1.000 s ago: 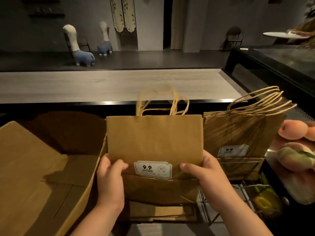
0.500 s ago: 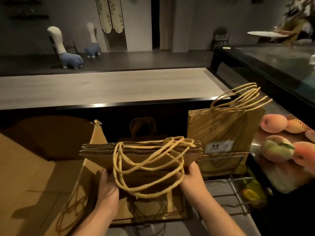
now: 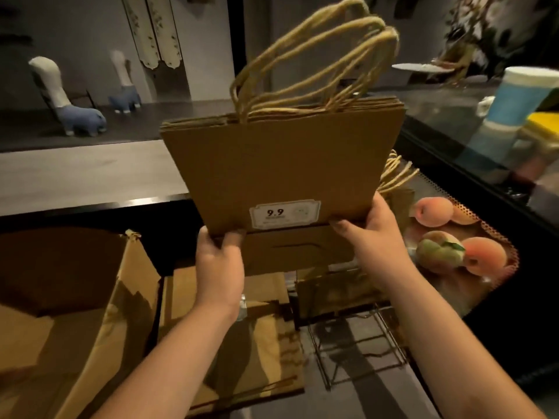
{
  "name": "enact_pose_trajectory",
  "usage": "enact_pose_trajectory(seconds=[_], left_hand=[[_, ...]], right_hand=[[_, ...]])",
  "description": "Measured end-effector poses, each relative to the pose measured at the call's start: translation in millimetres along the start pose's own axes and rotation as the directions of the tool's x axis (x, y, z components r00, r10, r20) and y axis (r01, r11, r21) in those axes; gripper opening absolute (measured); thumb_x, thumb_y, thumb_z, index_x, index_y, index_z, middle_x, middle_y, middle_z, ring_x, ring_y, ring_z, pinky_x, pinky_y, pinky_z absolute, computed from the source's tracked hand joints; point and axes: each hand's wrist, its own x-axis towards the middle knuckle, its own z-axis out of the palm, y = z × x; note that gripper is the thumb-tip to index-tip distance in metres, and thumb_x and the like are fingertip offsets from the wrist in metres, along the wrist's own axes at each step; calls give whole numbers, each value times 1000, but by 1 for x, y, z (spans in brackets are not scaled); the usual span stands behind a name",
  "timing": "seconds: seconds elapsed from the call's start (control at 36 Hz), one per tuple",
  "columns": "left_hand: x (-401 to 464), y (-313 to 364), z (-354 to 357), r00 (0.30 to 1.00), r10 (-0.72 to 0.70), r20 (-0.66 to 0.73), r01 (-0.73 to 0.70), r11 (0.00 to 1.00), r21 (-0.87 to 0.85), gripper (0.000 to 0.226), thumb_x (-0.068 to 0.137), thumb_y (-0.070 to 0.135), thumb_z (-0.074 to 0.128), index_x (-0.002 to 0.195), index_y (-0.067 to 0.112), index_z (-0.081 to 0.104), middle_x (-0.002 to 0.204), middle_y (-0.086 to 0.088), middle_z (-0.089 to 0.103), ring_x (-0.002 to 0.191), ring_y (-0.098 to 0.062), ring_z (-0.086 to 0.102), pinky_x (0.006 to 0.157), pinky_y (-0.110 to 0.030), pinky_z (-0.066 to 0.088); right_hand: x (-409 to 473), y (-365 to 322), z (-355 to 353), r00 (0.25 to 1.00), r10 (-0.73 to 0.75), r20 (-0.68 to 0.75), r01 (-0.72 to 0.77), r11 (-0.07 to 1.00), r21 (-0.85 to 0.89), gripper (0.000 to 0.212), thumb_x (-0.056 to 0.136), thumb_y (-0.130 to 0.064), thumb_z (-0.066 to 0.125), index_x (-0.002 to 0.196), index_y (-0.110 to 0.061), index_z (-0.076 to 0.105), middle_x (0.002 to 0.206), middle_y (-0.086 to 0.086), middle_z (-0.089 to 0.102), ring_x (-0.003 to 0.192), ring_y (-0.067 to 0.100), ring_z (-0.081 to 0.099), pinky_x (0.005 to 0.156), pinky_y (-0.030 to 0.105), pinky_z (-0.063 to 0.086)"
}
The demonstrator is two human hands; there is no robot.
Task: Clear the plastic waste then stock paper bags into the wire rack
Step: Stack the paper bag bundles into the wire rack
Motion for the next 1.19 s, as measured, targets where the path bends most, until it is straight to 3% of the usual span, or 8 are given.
enact_pose_trajectory(seconds=[0.39, 0.61, 0.78, 0.86, 0.94, 1.0, 1.11, 1.19], left_hand=[[-17, -40, 44, 979, -145, 139, 131, 985, 109, 22, 99, 20, 48, 104, 41, 45, 107, 16, 58, 94, -2, 54, 83, -29, 40], [-9, -49, 51, 976, -150, 156, 128, 982, 141, 21, 99, 20, 47, 114, 34, 43, 102, 19, 56, 97, -11, 53, 86, -32, 37], [-10, -61, 58, 938, -263, 227, 209, 949, 237, 21, 101, 23, 46, 120, 32, 41, 106, 13, 55, 90, -5, 51, 87, -30, 35], [-6, -76, 60, 908, -352, 227, 237, 878, 416, 39, 101, 32, 44, 138, 23, 34, 118, 6, 53, 95, -14, 49, 84, -29, 37], [-5, -93, 56, 865, -456, 210, 205, 703, 681, 45, 101, 42, 37, 135, 12, 38, 117, -7, 55, 86, -18, 56, 70, -30, 46], [-7, -100, 53, 852, -473, 225, 115, 588, 801, 51, 100, 46, 33, 131, 5, 41, 131, -14, 45, 97, -22, 53, 85, -31, 46], [-11, -98, 52, 855, -465, 230, 70, 542, 838, 55, 102, 42, 33, 139, 2, 31, 141, -15, 37, 120, -28, 47, 102, -36, 40], [-15, -93, 53, 876, -400, 270, 38, 615, 788, 56, 100, 40, 39, 145, 9, 25, 142, -12, 37, 122, -28, 48, 105, -33, 39]], right_hand=[[-2, 46, -60, 999, -34, -30, 32, 999, -40, 46, 87, 7, 62, 113, -30, 54, 104, -22, 71, 104, 1, 65, 82, 21, 54], [-4, 45, -66, 988, -75, -131, 73, 997, -21, 34, 82, 0, 67, 111, -16, 58, 98, -9, 72, 98, 6, 67, 80, 22, 54], [-5, 71, -73, 976, 129, -177, -152, 981, -124, 39, 91, -8, 64, 109, -40, 53, 113, -12, 64, 108, 8, 61, 92, 31, 52], [-4, 83, -75, 956, 187, -225, -231, 955, -188, 42, 89, -17, 66, 123, -35, 51, 120, -6, 62, 112, 14, 58, 96, 37, 50], [-3, 92, -77, 933, 272, -235, -317, 931, -180, 37, 94, -10, 60, 122, -29, 46, 108, -8, 60, 92, 2, 56, 71, 15, 45], [-4, 96, -76, 915, 315, -252, -368, 907, -205, 31, 96, -10, 57, 116, -29, 43, 103, -6, 60, 86, -1, 54, 66, 14, 44], [-8, 102, -72, 893, 344, -291, -429, 848, -313, 30, 96, -15, 56, 121, -22, 41, 119, 6, 59, 102, 17, 60, 95, 39, 51], [-14, 103, -66, 874, 341, -344, -449, 839, -309, 56, 91, -15, 60, 140, -20, 31, 131, 4, 51, 121, 22, 52, 106, 44, 45]])
